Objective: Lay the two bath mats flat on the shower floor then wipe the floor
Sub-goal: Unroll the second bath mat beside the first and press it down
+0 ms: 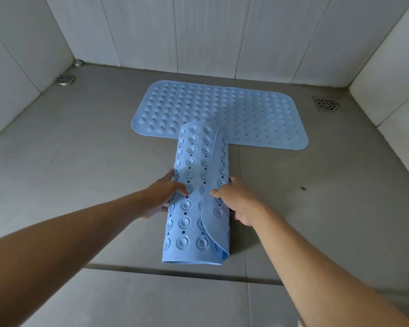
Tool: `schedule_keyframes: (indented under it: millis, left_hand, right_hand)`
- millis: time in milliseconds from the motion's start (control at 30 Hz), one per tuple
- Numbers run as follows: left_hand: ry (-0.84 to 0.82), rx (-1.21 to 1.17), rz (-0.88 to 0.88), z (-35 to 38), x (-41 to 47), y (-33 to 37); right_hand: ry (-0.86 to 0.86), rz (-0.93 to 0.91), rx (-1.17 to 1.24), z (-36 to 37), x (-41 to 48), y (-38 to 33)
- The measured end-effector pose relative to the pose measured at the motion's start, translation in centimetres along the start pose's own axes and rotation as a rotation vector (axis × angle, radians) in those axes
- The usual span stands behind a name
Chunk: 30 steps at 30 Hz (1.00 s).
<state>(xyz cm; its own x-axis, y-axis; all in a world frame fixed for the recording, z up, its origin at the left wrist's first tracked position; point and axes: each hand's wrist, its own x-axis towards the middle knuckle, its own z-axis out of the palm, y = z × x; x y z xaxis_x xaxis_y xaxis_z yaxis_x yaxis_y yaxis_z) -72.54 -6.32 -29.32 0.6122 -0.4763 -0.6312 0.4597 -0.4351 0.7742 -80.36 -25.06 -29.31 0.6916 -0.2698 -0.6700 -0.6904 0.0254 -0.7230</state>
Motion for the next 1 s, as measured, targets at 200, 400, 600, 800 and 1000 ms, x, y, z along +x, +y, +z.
schedule_keyframes:
  millis: [200,400,600,800,1000]
  left_hand:
    - [0.273,0.482,0.152,-0.1,0.5,0.2]
    - [0.423,0.644,0.167,0.5,1.5,-0.3]
    - [0.371,0.742,0.136,0.9,2.5,-1.2]
    - [0.357,0.8,0.073,1.2,2.3,-0.6]
    - [0.414,1.038,0.098,3.9,1.7,0.3]
  right_hand:
    - [0.215,-0.224,-0.208,2.1,0.0,-0.1]
    - [0.346,-0.255,-0.533,1.7,0.0,2.0]
    - [0.418,-0.279,-1.294,0.3,0.2,4.2]
    - [0.178,-0.175,-1.106,-0.3,1.4,7.8]
    - [0.191,-0.157,-1.09,-1.0,1.4,8.8]
